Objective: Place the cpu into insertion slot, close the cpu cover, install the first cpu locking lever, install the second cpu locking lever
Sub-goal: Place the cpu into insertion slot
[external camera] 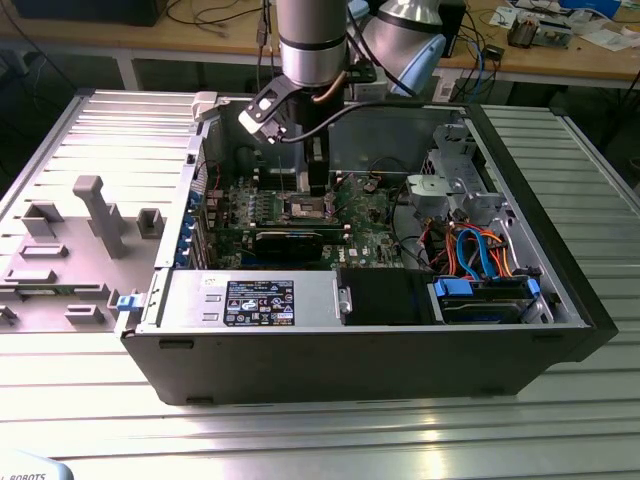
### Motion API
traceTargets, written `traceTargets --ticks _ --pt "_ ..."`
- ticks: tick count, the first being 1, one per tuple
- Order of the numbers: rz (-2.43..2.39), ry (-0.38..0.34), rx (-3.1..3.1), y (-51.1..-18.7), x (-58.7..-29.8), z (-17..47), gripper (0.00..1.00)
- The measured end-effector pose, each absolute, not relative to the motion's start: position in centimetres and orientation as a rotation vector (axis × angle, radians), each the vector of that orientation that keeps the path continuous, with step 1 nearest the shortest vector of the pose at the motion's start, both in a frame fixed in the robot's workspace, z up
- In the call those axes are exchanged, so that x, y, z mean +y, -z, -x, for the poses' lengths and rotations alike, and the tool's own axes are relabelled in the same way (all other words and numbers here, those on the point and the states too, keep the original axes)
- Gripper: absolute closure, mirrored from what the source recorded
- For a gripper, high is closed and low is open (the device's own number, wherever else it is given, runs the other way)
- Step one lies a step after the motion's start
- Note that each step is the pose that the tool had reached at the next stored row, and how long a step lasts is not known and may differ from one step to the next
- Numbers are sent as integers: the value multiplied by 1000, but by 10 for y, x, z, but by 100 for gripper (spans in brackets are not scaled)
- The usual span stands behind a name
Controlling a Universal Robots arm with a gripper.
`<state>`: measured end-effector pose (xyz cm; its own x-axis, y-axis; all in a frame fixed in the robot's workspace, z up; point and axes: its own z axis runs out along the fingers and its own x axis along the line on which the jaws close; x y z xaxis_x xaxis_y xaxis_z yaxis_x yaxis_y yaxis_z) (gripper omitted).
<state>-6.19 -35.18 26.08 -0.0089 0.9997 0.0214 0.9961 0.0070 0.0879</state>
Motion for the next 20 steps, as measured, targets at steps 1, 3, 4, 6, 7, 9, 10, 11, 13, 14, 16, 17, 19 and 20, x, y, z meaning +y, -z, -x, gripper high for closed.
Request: traceTargets --ticks 1,3,4,6,7,9,10,11,13,14,16,17,19,20 --pt "-2178 -120 2195 -259 -351 62 46" --pt "-2178 -120 2195 -255 -350 62 46" --pt "-2178 -120 2196 -253 -350 62 46" --pt "-2178 -120 2196 -248 -350 63 46" --pt "-2178 -120 2195 -247 -349 63 46" --pt "-2178 -120 2195 -242 -349 63 46" --pt "-2178 -120 2196 -240 -348 63 46" --pt "-2176 -120 2197 -237 -348 64 46" --pt "-2174 -120 2200 -233 -348 67 46" --pt "-2174 -121 2200 -230 -348 67 46" --pt "-2174 -120 2200 -226 -347 67 46" --pt "-2174 -120 2199 -224 -347 67 46" --pt "-2174 -120 2200 -220 -346 67 46" --pt "-2174 -120 2200 -219 -346 67 46"
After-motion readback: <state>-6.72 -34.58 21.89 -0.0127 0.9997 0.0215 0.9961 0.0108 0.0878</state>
